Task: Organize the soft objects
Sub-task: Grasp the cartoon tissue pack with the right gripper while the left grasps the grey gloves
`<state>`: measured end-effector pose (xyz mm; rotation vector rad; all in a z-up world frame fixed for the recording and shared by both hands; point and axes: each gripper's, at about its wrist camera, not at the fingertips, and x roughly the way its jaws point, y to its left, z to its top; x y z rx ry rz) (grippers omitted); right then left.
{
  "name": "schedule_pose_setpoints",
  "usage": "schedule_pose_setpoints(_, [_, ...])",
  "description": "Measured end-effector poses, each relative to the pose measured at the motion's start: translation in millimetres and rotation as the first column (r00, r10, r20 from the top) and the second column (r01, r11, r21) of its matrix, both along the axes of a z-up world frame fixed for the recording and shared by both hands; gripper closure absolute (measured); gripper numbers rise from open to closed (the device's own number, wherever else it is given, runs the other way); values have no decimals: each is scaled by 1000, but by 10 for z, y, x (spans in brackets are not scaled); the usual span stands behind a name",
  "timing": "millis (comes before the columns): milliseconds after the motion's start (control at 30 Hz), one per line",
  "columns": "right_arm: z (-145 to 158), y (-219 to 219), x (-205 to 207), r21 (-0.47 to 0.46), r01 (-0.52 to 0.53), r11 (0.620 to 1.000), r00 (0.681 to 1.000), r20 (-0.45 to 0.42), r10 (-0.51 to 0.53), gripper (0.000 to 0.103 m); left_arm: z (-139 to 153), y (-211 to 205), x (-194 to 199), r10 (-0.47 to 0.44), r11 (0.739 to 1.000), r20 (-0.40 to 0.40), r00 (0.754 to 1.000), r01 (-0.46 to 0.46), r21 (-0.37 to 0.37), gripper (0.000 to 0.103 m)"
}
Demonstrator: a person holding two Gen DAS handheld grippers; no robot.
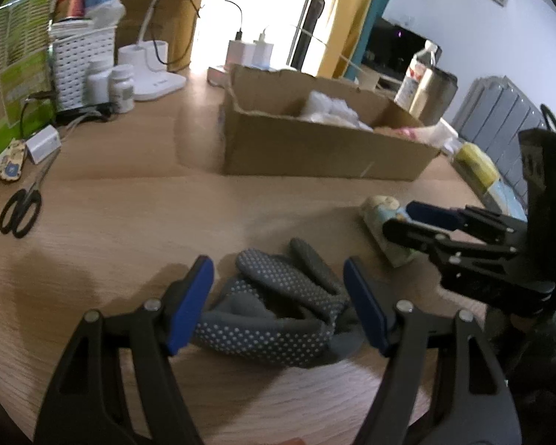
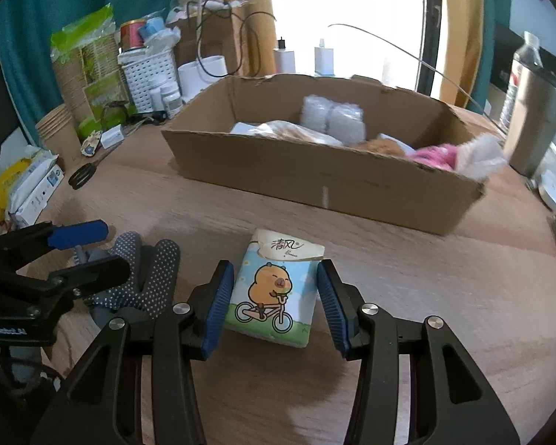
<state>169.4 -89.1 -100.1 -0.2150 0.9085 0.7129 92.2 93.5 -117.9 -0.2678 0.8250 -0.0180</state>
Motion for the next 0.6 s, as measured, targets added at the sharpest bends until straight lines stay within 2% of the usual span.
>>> schedule_pose_setpoints(233, [-106,-169,32,25,21,999,999,-46,-19,53,-129,-247,100,-35,998,-80,996,39,48,29])
schedule_pose_setpoints(300, [-102,-190,27,25,17,1000,999,-43,-16,53,-132,-327,104,-40,995,-83,996,47,88,29])
schedule_pose_setpoints(467, [-118,-200,54,29,12,999,999,-52,-11,53,-142,-430,121,-58,989,-90,994,69,129,30])
schedule_pose_setpoints(500, [-118,-196,55,28,9,1000,999,-52,-8,53,-145,-449,121,-67,988,-91,994,79,135,34])
schedule_pose_setpoints(533, [-115,-193,54,26,6,1000,999,-50,-5,53,-143,-472,115,-79,986,-89,993,91,140,46])
schedule_pose_setpoints(567, [-114,-192,54,27,4,1000,999,-50,-3,53,-146,-474,120,-85,984,-89,992,98,149,52])
schedule_pose_setpoints(600, [-110,-196,60,30,4,1000,999,-50,-2,53,-146,-488,127,-91,981,-94,991,105,163,53])
